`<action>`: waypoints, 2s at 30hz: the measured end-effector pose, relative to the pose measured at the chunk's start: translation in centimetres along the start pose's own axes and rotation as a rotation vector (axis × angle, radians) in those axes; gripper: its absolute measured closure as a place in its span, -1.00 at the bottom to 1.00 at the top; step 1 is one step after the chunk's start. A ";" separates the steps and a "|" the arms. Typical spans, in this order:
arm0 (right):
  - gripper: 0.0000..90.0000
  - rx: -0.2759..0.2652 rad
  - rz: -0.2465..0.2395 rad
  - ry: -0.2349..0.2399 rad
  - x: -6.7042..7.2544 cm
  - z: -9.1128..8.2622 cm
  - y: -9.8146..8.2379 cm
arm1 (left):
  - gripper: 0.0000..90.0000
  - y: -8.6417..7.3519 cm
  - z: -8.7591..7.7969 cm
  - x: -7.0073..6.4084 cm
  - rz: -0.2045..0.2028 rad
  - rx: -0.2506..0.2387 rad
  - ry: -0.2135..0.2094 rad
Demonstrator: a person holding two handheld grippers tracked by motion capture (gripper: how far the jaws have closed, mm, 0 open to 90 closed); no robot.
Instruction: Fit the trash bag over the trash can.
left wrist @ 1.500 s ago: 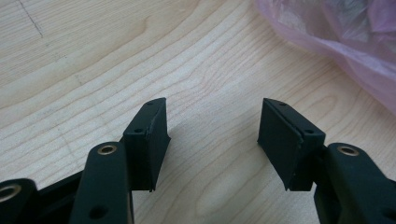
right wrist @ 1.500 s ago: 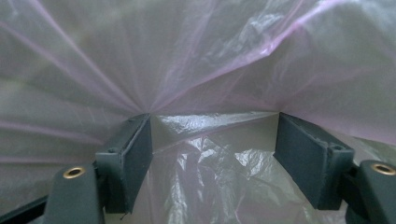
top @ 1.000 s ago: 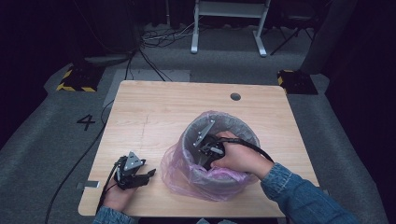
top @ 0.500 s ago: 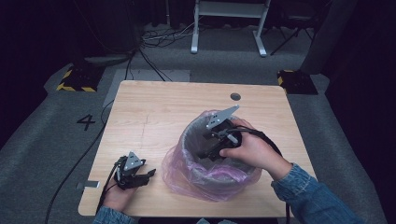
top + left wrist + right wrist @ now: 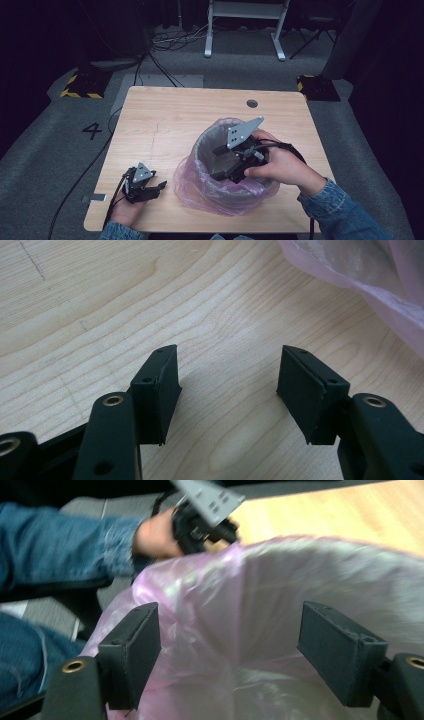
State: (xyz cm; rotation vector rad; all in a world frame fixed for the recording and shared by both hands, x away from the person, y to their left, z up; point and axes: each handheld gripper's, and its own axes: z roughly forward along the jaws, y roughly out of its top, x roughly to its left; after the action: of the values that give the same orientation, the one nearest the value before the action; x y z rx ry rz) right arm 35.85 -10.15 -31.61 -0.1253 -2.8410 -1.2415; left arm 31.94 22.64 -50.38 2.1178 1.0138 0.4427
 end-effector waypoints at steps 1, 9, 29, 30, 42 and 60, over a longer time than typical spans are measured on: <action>-0.44 0.014 -0.007 0.008 0.1 0.3 -0.1 | -0.07 0.0 0.0 0.0 0.001 0.001 0.000; -0.44 0.134 -0.012 0.002 -0.3 2.5 -1.0 | -0.07 0.0 0.0 0.0 0.002 0.001 0.000; -0.53 0.413 0.044 -0.020 -1.7 8.6 -3.3 | -0.08 0.0 0.0 0.0 0.004 0.002 -0.001; -0.53 0.418 0.053 -0.022 -1.7 8.7 -3.3 | -0.08 0.0 0.0 0.0 0.003 0.002 -0.001; -0.51 0.149 0.068 -0.147 -1.9 3.2 -0.7 | -0.08 0.0 0.0 0.1 0.002 0.001 0.000; -0.49 -0.111 0.223 -0.427 -2.0 -5.9 -1.0 | -0.14 0.1 0.1 0.1 -0.008 0.004 0.013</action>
State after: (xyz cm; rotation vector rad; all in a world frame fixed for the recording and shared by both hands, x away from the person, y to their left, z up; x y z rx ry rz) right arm 37.73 -15.24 -28.48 -0.7756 -2.9751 -1.4703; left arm 32.14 22.62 -50.38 2.1159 1.0305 0.4513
